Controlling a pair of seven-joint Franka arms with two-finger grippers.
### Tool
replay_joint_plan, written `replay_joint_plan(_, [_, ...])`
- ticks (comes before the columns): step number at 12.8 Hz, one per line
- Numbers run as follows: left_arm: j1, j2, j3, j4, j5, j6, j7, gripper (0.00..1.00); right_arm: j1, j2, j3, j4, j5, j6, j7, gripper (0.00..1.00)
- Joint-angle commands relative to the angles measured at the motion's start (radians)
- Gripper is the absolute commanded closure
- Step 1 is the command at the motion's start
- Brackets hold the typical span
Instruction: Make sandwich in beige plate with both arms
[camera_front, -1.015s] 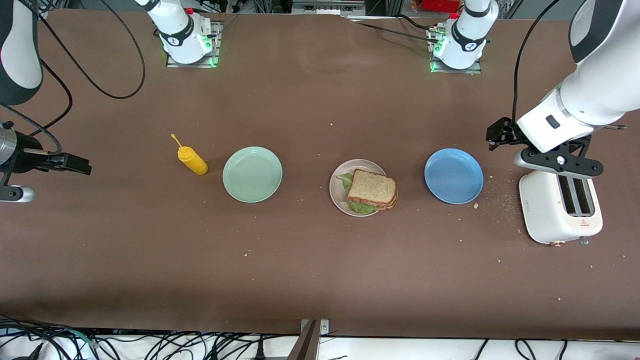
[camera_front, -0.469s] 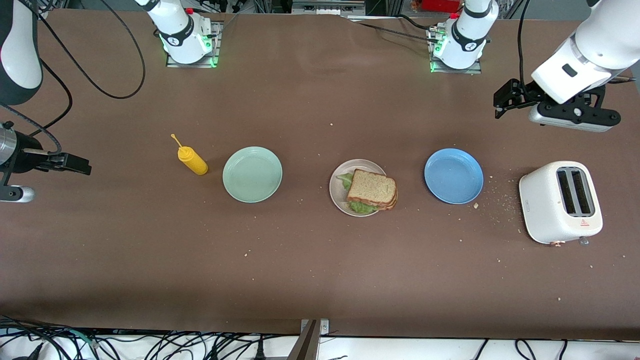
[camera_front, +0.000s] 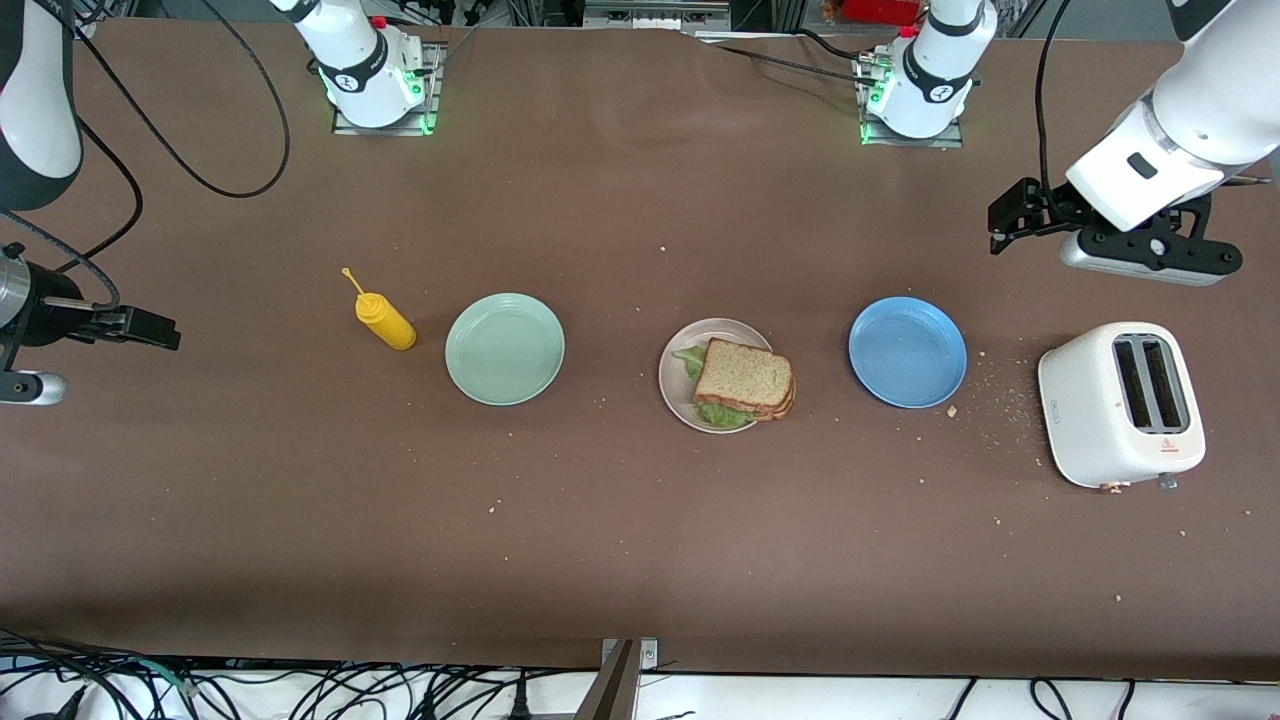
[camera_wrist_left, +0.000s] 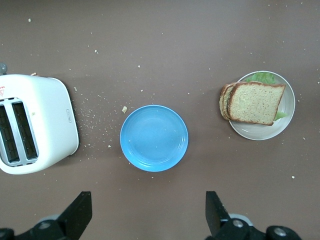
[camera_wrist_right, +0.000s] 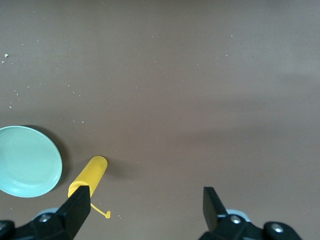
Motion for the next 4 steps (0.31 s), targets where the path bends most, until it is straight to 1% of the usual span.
replay_joint_plan(1, [-0.009,0.018,0.006,0.036,-0.02,-0.011,-0.007,0.0,-0.006,-0.008,0.005,0.005,-0.012,-0.006,0.013,0.0])
replay_joint_plan(4, [-0.011,0.017,0.004,0.036,-0.022,-0.03,-0.007,0.0,-0.006,-0.008,0.005,0.005,-0.012,-0.01,0.013,0.0])
